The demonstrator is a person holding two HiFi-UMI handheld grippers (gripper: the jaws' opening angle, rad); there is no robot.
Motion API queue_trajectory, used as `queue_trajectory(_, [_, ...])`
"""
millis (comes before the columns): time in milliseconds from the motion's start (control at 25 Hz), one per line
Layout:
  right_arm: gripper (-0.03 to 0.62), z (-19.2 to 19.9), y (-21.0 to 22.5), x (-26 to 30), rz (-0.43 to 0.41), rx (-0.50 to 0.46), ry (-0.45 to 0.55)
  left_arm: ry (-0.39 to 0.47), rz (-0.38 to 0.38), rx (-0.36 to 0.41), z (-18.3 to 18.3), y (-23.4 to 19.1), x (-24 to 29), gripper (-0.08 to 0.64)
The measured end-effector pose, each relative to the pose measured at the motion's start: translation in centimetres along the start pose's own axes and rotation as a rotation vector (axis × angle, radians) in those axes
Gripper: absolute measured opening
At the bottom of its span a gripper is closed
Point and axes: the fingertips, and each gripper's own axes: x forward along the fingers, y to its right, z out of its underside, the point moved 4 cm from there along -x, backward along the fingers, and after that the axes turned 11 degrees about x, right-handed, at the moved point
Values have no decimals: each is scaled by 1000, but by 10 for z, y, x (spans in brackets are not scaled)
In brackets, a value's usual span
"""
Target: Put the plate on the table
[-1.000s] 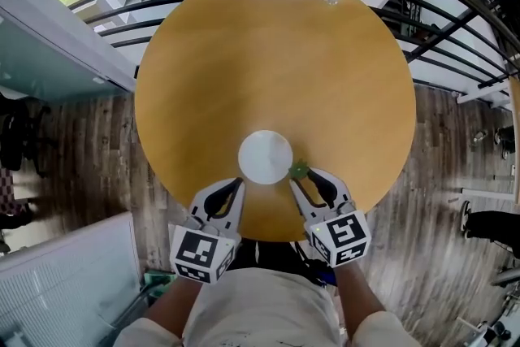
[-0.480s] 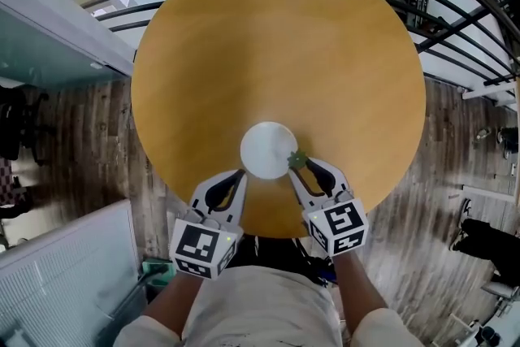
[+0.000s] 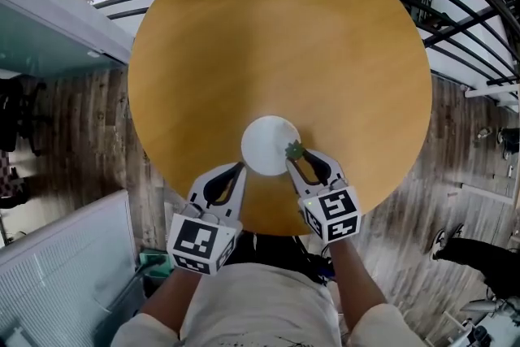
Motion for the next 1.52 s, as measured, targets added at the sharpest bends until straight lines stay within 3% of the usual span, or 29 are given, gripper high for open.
queue_trajectory(1520, [144,30,2,61,-13,-77,-131,-54,-13,-38,25,-20,17,23])
